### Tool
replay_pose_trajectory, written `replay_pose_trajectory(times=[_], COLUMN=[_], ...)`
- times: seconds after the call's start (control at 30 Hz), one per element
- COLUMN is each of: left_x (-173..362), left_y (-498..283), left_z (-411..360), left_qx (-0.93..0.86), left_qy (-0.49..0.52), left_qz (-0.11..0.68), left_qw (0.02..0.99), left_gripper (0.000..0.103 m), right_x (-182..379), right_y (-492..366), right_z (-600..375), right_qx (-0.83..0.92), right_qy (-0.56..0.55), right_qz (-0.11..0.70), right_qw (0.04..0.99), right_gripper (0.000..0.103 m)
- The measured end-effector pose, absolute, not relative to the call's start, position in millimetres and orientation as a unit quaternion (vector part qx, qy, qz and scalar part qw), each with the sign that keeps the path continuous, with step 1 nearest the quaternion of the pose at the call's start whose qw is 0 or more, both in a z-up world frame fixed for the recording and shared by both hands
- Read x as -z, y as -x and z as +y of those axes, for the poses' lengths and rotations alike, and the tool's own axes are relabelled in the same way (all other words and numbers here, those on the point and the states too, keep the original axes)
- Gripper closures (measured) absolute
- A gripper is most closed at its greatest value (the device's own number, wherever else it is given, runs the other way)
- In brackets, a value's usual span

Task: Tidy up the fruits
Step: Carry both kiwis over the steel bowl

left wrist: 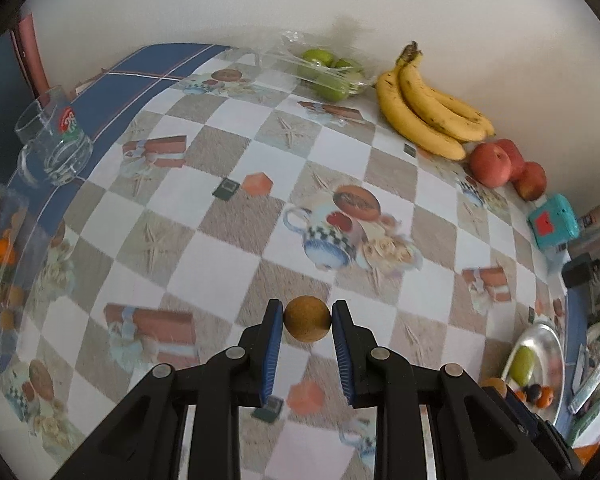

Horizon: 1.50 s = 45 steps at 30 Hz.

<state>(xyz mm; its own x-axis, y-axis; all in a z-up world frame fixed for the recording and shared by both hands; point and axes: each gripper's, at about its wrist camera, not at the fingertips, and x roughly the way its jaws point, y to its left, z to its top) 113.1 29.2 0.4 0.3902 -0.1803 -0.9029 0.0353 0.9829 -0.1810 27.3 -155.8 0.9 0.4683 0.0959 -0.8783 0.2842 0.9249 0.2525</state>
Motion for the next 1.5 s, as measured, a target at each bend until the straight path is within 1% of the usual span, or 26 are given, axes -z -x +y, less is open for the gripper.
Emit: replay_pose_trajectory(times=[0.37, 0.8, 1.03, 1.13, 1.5], left_x=[4.9, -8.9, -9.0, -12.1, -10.0], left_y=[-67.1, -51.1, -39.5, -30.5, -0.9], left_z=[10.3, -19.5, -49.8, -67.8, -123.0], left_qx=[0.089, 0.133, 0.193, 0.212, 0.312], left_qy=[0.060, 0.039, 0.037, 0.014, -0.016], left_qz=[0.537, 0.518, 0.525, 0.516, 0.514], left_qw=[0.836, 0.844, 0.828, 0.830, 0.799], left_gripper=[0.076, 0.076, 0.076, 0.076, 0.076], right_x=[3.1, 4.4, 10.5, 13.8, 17.7], right_y=[16.5, 29.1, 33.5, 38.3, 67.9], right_z=[-154.2, -171.5, -202.9, -219.5, -275.5], right_qx=[0.067, 0.085, 0.113, 0.129, 0.196], right_qy=[-0.179, -0.185, -0.216, -0.236, -0.305], right_qz=[0.520, 0.525, 0.529, 0.529, 0.503], right_qw=[0.832, 0.827, 0.812, 0.805, 0.784], right_gripper=[0.077, 0.077, 0.077, 0.077, 0.076])
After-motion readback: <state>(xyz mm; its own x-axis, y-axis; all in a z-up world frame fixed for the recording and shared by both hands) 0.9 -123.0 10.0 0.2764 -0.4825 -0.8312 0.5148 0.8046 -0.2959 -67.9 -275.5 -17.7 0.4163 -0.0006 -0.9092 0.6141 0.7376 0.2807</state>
